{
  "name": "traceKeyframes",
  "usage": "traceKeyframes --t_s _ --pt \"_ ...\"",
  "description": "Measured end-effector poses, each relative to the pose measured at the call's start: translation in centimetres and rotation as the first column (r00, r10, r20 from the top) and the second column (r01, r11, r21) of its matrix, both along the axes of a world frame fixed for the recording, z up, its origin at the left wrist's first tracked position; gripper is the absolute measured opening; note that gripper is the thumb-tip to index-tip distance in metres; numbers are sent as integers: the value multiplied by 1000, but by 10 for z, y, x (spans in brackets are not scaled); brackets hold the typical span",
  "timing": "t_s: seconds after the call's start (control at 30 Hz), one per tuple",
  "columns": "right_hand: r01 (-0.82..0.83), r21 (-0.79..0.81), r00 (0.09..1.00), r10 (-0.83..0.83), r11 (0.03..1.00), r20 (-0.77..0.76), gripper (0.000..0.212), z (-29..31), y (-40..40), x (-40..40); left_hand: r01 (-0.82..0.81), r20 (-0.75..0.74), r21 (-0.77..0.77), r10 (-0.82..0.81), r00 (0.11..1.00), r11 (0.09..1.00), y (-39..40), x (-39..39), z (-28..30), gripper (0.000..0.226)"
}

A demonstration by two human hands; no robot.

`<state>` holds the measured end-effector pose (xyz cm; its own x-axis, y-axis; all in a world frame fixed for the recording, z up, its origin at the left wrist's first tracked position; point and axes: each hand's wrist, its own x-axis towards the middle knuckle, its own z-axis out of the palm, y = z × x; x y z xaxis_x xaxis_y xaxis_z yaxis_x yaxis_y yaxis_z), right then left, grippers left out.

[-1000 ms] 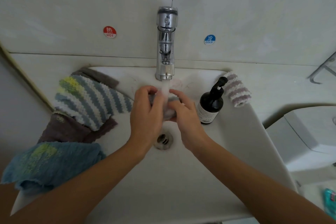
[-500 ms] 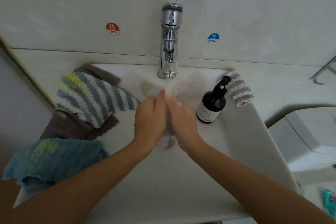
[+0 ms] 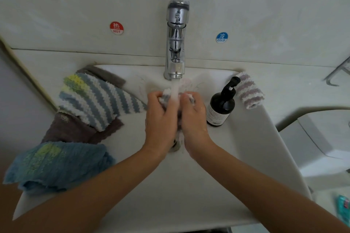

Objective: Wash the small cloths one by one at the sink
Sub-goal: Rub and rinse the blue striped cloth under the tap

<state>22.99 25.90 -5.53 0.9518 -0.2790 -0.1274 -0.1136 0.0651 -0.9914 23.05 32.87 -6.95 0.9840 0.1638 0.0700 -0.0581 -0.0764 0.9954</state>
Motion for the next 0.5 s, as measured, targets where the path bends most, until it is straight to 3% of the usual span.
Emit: traceKeyframes --t_s 0.17,0.37,0.5 --pt "-13 228 999 19 974 -25 11 4 -4 -1 -16 -71 -82 10 997 996 -2 2 -8 31" --pt "-97 -53 993 100 994 57 17 -5 0 -3 -104 114 123 90 989 987 1 1 -4 25" --pt "-101 -105 995 102 989 9 27 -10 4 -1 -109 103 91 100 990 990 0 -1 -1 21"
